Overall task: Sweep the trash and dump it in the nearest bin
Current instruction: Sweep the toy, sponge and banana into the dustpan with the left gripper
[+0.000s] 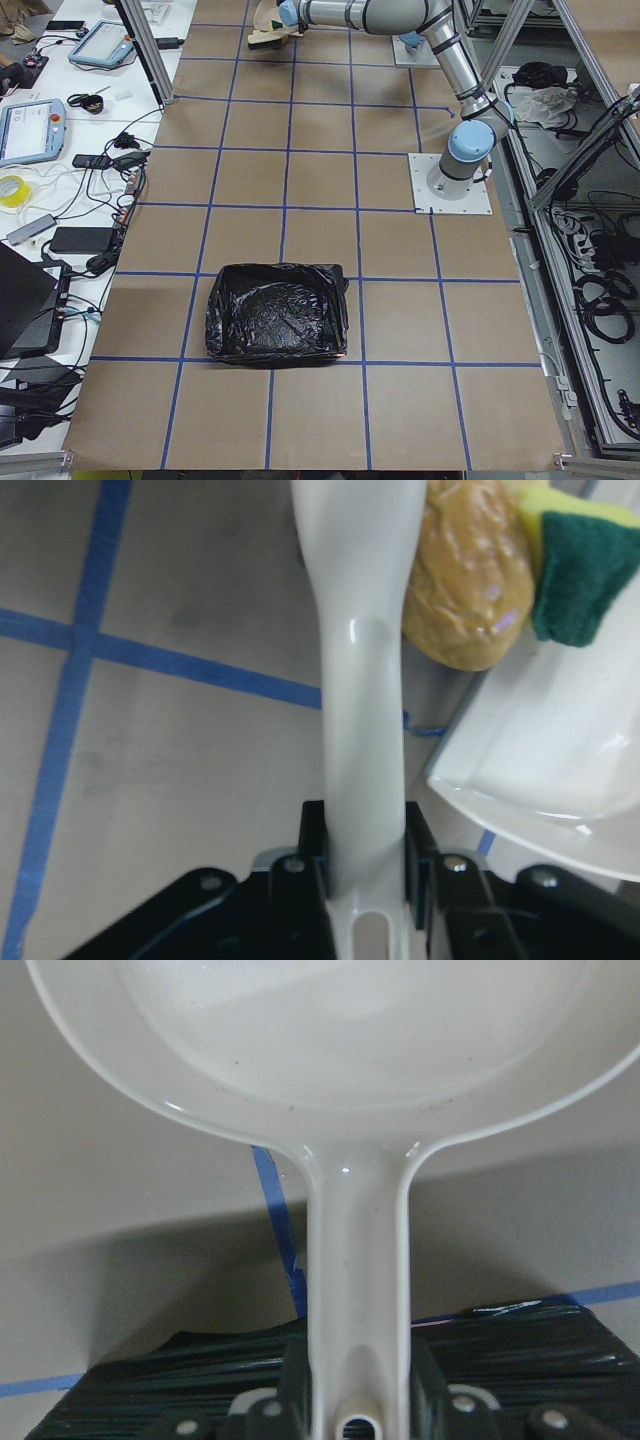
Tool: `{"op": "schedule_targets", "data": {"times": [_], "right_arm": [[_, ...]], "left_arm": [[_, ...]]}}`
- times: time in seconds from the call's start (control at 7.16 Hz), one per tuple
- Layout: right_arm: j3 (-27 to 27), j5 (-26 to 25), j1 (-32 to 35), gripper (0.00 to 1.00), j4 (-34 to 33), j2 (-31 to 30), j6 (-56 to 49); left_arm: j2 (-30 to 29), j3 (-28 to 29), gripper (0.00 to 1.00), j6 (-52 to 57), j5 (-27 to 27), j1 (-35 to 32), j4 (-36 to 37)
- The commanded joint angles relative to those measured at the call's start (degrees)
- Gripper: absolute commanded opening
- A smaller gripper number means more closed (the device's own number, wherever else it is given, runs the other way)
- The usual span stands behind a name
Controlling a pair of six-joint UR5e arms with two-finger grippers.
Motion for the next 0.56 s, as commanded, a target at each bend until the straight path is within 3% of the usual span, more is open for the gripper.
{"op": "schedule_targets", "data": {"times": [0.0, 0.42], "right_arm": [[0.1, 0.2, 0.0, 0.00, 0.2, 0.1, 0.5], [0.1, 0.2, 0.0, 0.00, 1.1, 0.3, 1.0]], "left_arm": [[-2.7, 4.6, 0.00, 0.7, -0.3, -0.4, 0.1], [-5.9, 10.1, 0.00, 2.1, -1.6, -2.7, 0.5]]}}
